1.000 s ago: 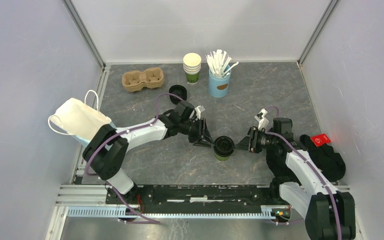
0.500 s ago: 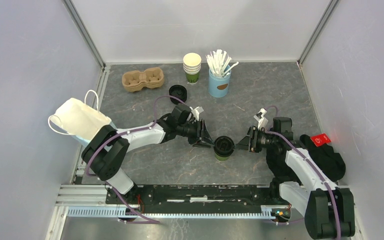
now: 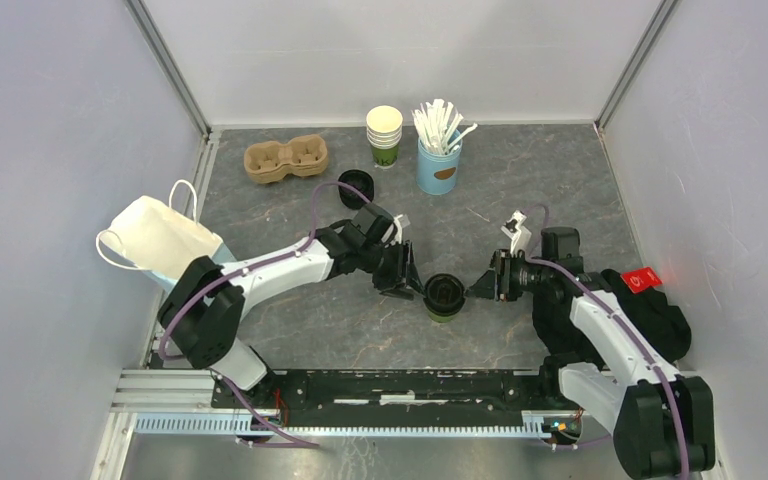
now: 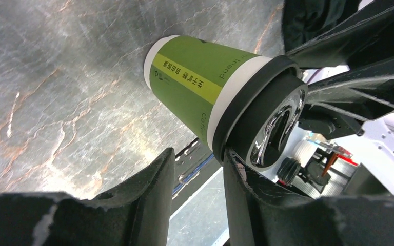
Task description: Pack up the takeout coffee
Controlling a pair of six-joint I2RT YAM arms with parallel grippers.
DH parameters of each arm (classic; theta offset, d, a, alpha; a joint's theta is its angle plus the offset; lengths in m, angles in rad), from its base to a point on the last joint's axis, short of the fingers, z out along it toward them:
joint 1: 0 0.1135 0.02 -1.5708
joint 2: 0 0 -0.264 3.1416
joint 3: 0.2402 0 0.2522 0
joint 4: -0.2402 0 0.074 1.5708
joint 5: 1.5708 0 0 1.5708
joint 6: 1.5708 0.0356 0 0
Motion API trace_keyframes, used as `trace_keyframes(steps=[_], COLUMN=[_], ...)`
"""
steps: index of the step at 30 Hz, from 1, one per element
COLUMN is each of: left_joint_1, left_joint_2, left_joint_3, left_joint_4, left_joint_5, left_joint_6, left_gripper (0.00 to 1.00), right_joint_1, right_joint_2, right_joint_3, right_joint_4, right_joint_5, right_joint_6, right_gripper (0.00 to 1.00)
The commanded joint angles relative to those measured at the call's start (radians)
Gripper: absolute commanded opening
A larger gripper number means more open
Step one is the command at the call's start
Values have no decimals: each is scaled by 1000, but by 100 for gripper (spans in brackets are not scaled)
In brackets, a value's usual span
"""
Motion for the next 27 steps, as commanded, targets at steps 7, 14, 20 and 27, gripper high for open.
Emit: trace_keyframes(steps=[7,14,20,27], left_joint_1=[3,3,3,3], left_joint_2=[-137,-144,-106,99], left_joint_3=[41,83,145,269], left_joint_4=[-226,-231,-81,-37], left_joint_5=[-83,-49,31,111], left_joint_6=[89,88,89,159], left_gripper=[55,63,78,74], right_joint_1=[16,36,53,125], right_joint_2=[-31,-47,-100,-114], right_joint_3=[96,95,95,-8], right_joint_4=[-171,-194,-241,-143], right_joint_5=[110,89,77,-22], right_joint_6=[-56,-57,-64,-16], right_gripper=[44,51,60,60])
